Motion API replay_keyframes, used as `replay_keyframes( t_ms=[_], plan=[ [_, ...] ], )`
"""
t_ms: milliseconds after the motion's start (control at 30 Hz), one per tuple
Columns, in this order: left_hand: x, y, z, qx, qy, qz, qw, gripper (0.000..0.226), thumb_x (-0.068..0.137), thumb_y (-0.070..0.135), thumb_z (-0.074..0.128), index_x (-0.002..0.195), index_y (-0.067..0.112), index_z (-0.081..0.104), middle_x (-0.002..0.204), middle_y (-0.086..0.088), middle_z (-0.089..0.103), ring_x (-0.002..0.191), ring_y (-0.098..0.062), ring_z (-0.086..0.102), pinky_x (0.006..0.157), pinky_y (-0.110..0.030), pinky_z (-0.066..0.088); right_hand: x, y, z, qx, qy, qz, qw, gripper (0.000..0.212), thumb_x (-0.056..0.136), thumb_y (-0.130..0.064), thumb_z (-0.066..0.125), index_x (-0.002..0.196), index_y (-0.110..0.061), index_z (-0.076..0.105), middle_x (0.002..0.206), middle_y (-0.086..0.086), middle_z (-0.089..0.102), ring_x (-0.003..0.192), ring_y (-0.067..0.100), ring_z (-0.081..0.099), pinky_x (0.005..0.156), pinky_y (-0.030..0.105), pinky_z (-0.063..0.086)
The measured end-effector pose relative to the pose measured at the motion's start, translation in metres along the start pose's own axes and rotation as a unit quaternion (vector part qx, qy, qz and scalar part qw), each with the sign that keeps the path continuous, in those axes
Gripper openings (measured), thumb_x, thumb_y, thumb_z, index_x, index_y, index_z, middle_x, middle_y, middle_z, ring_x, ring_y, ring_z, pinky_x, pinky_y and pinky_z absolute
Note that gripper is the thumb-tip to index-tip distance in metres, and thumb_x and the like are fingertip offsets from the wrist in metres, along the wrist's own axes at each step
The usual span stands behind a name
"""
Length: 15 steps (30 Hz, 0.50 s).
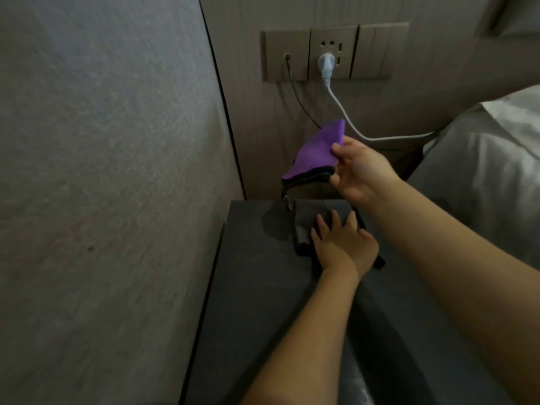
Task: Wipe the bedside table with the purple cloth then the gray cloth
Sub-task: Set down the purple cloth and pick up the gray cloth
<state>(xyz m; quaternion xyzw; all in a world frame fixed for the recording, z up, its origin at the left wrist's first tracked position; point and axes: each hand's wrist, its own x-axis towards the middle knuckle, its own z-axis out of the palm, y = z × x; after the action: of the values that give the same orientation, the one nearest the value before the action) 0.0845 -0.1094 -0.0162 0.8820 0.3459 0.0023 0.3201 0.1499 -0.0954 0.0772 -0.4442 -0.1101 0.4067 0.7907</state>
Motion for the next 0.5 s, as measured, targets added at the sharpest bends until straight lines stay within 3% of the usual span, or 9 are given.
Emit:
replay_keyframes(
  t_ms=[33,67,167,200,233,300,333,433,500],
  plan=[
    [0.000,-0.004,-0.008,-0.149,0.026,-0.016,0.988,0.049,0.098,0.019,0.033,0.147,0.016,0.034,0.155,-0.009,0.032,0.144,-0.029,0.025,0.115,-0.037,0.021,0.002,0.002,0.006,0.010,-0.006,0.004,1.000,0.022,0.096,0.000,0.036,0.108,-0.011,0.052,0.079,0.007,0.062,0.045,0.009,0.066,0.040,0.018,0.050],
    [-0.002,-0.014,-0.020,-0.336,0.048,-0.051,0.939,0.044,0.097,0.010,0.035,0.140,0.010,0.045,0.140,-0.011,0.053,0.132,-0.027,0.045,0.106,-0.030,0.034,0.003,0.005,0.013,0.021,-0.012,0.007,1.000,0.022,0.096,0.000,0.036,0.106,-0.011,0.053,0.078,0.007,0.064,0.046,0.009,0.067,0.041,0.018,0.051],
    [-0.007,-0.064,-0.070,-0.751,0.040,-0.120,0.648,0.036,0.097,0.012,0.030,0.109,0.001,0.062,0.085,-0.009,0.073,0.084,-0.023,0.066,0.077,-0.030,0.051,0.011,0.016,0.030,0.043,-0.035,0.020,0.998,0.023,0.095,0.001,0.036,0.097,-0.010,0.056,0.060,0.003,0.070,0.047,0.010,0.067,0.044,0.019,0.053],
    [-0.008,-0.083,-0.086,-0.810,0.026,-0.121,0.573,0.039,0.097,0.021,0.029,0.099,0.000,0.062,0.080,-0.013,0.073,0.079,-0.027,0.068,0.074,-0.034,0.053,0.013,0.021,0.034,0.040,-0.039,0.031,0.998,0.024,0.095,0.001,0.036,0.095,-0.011,0.057,0.057,0.002,0.070,0.047,0.010,0.067,0.044,0.019,0.053],
    [-0.007,-0.102,-0.102,-0.834,0.026,-0.114,0.540,0.045,0.096,0.032,0.031,0.094,0.000,0.062,0.081,-0.017,0.072,0.077,-0.029,0.070,0.073,-0.039,0.055,0.014,0.028,0.038,0.033,-0.045,0.045,0.997,0.025,0.095,0.001,0.035,0.094,-0.011,0.057,0.057,0.002,0.070,0.048,0.010,0.067,0.044,0.020,0.054],
    [-0.004,-0.129,-0.128,-0.836,0.031,-0.091,0.540,0.054,0.094,0.049,0.037,0.094,0.001,0.062,0.090,-0.019,0.070,0.086,-0.032,0.068,0.080,-0.044,0.052,0.017,0.044,0.043,0.001,-0.044,0.073,0.996,0.026,0.096,0.001,0.035,0.095,-0.012,0.058,0.066,0.003,0.070,0.053,0.011,0.068,0.045,0.021,0.055],
    [-0.003,-0.138,-0.136,-0.819,0.034,-0.094,0.565,0.052,0.093,0.049,0.040,0.097,0.003,0.063,0.096,-0.018,0.068,0.092,-0.030,0.065,0.082,-0.042,0.050,0.019,0.054,0.044,-0.025,-0.034,0.084,0.996,0.027,0.096,0.001,0.035,0.100,-0.012,0.058,0.074,0.005,0.068,0.059,0.013,0.068,0.046,0.021,0.056],
    [0.004,-0.147,-0.139,-0.709,0.077,-0.139,0.687,0.022,0.096,0.015,0.049,0.111,0.006,0.060,0.102,-0.012,0.062,0.083,-0.017,0.060,0.075,-0.031,0.050,0.027,0.080,0.040,-0.129,0.017,0.119,0.984,0.030,0.095,0.001,0.039,0.117,-0.010,0.055,0.087,0.008,0.062,0.073,0.017,0.060,0.050,0.026,0.056],
    [0.009,-0.148,-0.128,-0.611,0.132,-0.159,0.764,0.036,0.091,-0.006,0.048,0.126,0.001,0.053,0.105,-0.011,0.060,0.075,-0.013,0.057,0.069,-0.027,0.048,0.030,0.094,0.034,-0.210,0.058,0.127,0.968,0.036,0.092,0.004,0.044,0.125,-0.005,0.053,0.099,0.012,0.061,0.079,0.020,0.059,0.060,0.033,0.053]
  ],
)
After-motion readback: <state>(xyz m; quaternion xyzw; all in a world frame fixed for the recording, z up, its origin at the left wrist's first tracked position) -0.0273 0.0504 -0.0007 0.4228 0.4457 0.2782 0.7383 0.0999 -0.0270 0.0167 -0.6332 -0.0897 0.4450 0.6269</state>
